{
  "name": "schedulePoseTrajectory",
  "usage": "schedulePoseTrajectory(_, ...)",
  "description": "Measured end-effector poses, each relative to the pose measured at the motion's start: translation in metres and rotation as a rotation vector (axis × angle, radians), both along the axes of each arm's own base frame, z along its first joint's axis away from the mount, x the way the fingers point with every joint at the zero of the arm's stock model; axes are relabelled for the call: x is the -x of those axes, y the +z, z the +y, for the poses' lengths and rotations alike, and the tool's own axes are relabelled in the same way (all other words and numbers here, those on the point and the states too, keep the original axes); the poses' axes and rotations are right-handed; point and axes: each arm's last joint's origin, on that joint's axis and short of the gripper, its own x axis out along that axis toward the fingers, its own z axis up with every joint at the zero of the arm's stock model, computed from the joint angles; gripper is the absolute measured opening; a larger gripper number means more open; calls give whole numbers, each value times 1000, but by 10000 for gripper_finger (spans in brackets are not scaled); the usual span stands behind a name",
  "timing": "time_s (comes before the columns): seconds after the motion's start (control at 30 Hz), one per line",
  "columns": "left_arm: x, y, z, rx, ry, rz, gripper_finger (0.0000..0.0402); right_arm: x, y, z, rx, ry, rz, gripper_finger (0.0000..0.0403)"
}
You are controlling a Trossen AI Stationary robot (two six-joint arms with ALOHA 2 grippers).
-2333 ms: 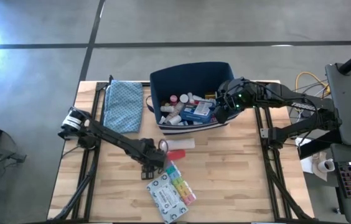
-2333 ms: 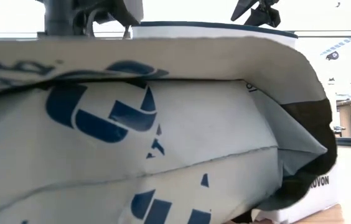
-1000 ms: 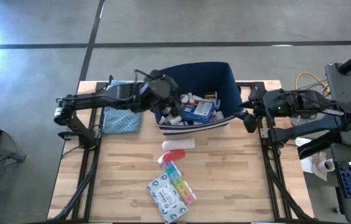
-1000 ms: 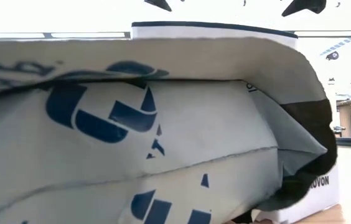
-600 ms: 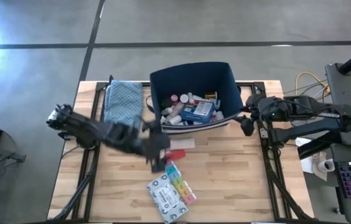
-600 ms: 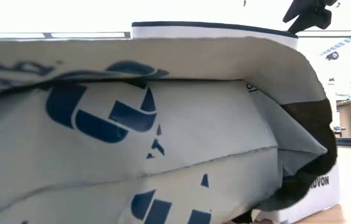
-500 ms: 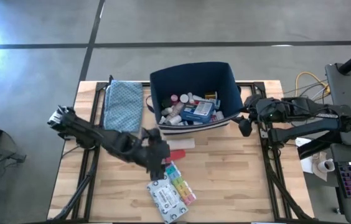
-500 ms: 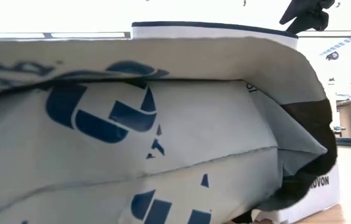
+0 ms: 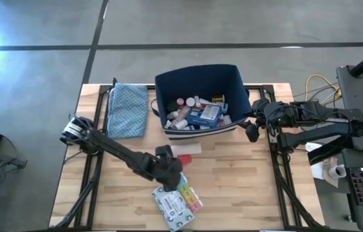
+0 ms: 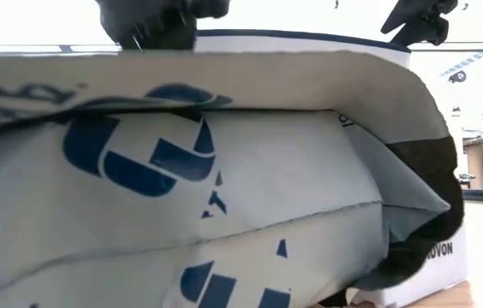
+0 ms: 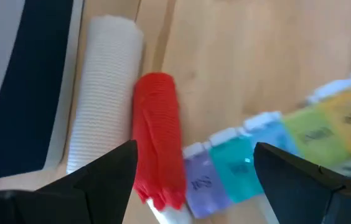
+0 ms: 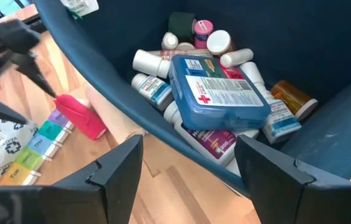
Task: Pick & place medical supplies in basket/bin
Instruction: Put the orange bandage into the blue bin
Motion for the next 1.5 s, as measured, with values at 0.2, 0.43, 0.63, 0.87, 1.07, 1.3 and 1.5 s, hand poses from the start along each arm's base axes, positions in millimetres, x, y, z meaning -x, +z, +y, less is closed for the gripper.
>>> schedulePoseTrajectory(0.2,-12,-23,11,-21,41,55,297,1,0,0,2,2,1,242)
schedulePoseTrajectory(0.43,-18,-37,18,56,79,107,264,1,0,0,6,4,3,242)
schedulePoseTrajectory(0.63,-17,-41,17,53,77,131,189,2,-1,0,7,4,11,242)
schedulePoseTrajectory(0.87,-14,-31,19,46,88,158,106,2,-1,-1,24,-15,17,242)
schedulePoseTrajectory(1.07,-18,26,15,36,83,182,54,2,-1,-1,33,-12,20,242)
schedulePoseTrajectory(1.3,-22,152,-4,136,-33,-89,52,2,-1,-2,56,-26,23,242)
schedulePoseTrajectory(1.5,-9,235,19,-318,147,-405,53,2,0,-2,56,-26,14,242)
